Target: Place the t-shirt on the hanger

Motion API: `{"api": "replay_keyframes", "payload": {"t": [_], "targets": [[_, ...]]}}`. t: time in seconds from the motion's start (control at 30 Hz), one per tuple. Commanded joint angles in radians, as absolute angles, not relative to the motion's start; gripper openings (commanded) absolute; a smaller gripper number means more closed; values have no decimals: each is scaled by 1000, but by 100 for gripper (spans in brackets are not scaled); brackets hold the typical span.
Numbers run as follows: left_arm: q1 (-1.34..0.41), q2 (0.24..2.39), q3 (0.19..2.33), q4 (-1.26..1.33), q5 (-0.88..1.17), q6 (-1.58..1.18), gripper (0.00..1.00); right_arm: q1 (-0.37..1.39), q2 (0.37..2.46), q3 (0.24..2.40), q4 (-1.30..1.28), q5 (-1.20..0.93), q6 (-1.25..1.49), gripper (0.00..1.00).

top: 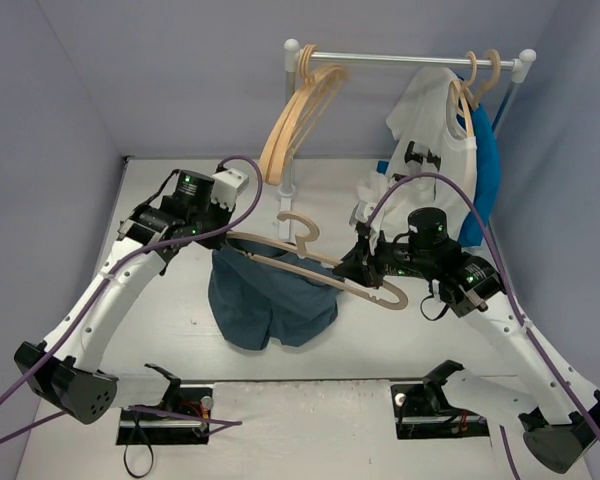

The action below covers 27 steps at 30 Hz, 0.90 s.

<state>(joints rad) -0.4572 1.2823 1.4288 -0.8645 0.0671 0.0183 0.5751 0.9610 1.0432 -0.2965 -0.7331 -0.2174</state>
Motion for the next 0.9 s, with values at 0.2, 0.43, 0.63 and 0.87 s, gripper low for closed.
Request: {"api": "replay_keyframes", "payload": {"t": [0.2, 0.43, 0.63, 0.87], "targets": [[-463, 1236, 1538, -831, -30, 30, 0, 610, 975, 1097, -178, -840, -195, 0], [-485, 1241, 1565, -828, -9, -43, 0, 629, 986, 1089, -163, -826, -169, 0], [-499, 1240, 1585, -831, -79, -36, 0, 671, 987, 1066, -154, -807, -138, 0], [-580, 1255, 1590, -833, -78, -82, 0, 684, 934, 996, 43, -651, -51, 0]]}}
